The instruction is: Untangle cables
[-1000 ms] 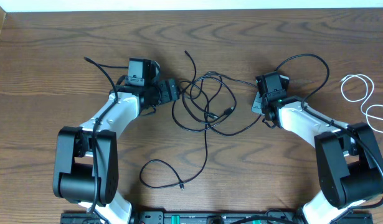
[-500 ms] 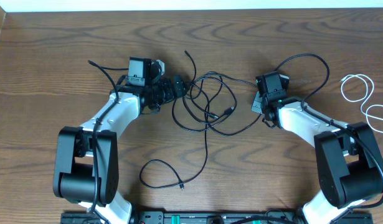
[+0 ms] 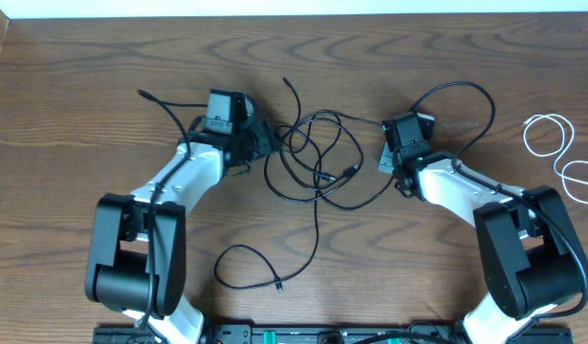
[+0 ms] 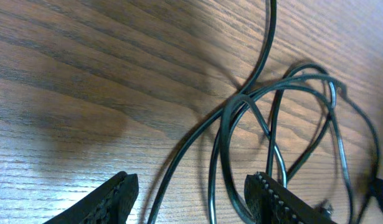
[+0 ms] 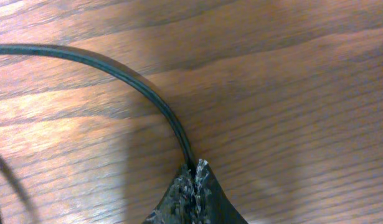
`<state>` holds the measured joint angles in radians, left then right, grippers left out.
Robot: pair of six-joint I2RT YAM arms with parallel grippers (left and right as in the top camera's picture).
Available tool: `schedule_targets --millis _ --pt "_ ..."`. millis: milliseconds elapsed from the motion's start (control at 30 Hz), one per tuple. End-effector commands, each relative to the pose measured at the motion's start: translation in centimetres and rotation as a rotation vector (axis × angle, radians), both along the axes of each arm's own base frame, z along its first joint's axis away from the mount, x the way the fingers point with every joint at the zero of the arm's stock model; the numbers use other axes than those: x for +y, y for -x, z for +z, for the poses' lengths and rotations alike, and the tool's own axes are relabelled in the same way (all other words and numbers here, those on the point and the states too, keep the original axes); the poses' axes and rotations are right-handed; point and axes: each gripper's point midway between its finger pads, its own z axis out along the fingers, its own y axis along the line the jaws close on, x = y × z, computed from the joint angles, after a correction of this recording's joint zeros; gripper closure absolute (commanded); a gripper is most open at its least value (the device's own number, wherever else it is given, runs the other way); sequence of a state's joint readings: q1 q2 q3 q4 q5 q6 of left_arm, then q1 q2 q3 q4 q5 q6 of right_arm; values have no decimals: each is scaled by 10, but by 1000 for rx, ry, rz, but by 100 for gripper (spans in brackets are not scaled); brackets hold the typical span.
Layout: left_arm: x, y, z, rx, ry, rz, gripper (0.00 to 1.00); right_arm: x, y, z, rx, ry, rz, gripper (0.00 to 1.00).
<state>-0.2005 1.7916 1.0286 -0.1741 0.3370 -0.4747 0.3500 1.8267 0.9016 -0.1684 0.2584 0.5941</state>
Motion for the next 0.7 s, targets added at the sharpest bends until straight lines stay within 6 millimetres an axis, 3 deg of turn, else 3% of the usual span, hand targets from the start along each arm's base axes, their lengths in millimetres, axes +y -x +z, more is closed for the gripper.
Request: schedule_targets --millis 0,100,300,433,667 --pt "-4 -1 -2 -28 -85 4 39 12 54 -56 220 -25 78 98" --pt "-9 0 -2 -33 -103 -5 40 14 53 -56 215 -26 82 98" --pt "0 -1 -7 -42 -182 25 40 15 52 -56 210 -28 83 97" --pt "0 -1 -11 -35 -185 25 51 15 52 -56 209 -28 83 97" --pt "-1 -2 -22 -15 -173 44 52 15 52 -56 209 -28 83 97"
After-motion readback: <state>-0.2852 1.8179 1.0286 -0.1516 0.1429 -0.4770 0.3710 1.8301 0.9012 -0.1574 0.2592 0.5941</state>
